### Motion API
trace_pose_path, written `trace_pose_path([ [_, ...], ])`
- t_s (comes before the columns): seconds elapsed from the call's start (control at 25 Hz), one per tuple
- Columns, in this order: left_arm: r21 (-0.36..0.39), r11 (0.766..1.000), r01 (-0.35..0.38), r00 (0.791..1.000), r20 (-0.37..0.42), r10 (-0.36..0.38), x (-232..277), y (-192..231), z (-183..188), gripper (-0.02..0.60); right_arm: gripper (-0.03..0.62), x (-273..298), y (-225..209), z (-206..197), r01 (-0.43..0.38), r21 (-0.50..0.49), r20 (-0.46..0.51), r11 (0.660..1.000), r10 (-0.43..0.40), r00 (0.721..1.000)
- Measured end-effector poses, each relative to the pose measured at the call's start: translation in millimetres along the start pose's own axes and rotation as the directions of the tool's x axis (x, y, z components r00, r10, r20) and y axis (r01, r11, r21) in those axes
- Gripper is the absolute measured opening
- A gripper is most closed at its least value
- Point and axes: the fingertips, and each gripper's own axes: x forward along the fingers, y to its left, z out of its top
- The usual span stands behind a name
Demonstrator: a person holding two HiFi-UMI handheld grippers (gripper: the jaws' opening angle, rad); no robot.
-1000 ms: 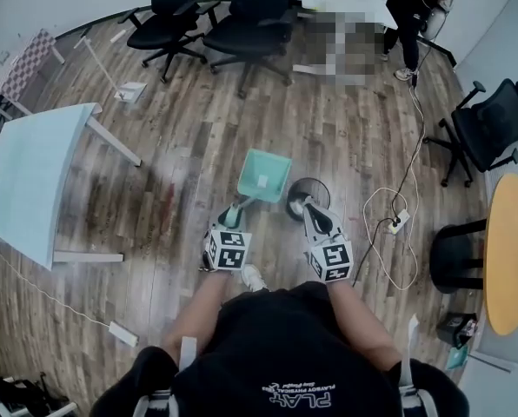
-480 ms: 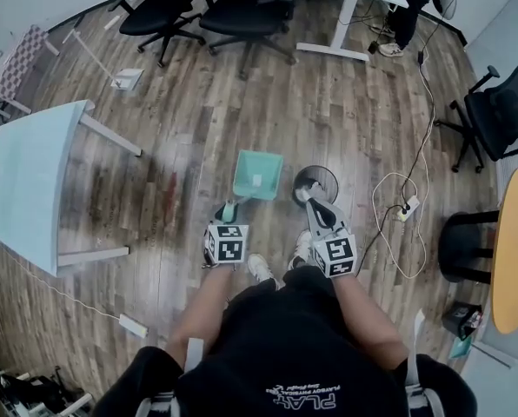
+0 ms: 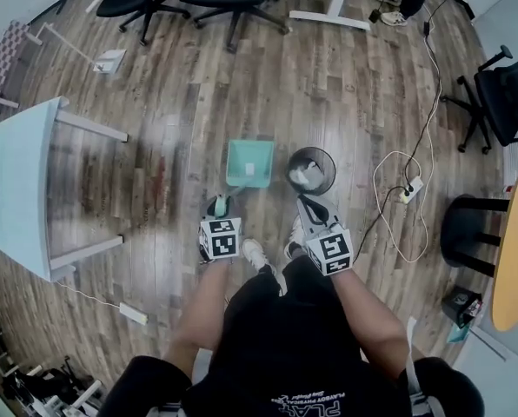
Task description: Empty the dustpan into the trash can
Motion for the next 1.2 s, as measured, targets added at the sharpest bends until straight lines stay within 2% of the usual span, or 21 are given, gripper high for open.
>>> trace_pose_path([
  [0.48, 0.033, 0.999, -0.003, 0.998, -0.064, 0.005, 61, -20, -38, 0.106, 0.023, 25, -17, -51, -0.066, 0.008, -0.099, 0.998, 0.066, 0.993],
  [0.92, 0.064, 0.998, -0.010, 0.995, -0.095, 0.016, 91, -34, -42, 0.107, 0.023, 31, -21, -69, -0.069, 0.026, -0.126, 0.997, 0.071, 0.989],
  [1.2, 0.059, 0.997, -0.039, 0.994, -0.102, 0.045, 93, -37, -58, 0.107, 0.023, 24, -17, -61, -0.078, 0.006, -0.110, 0.997, 0.078, 0.991],
])
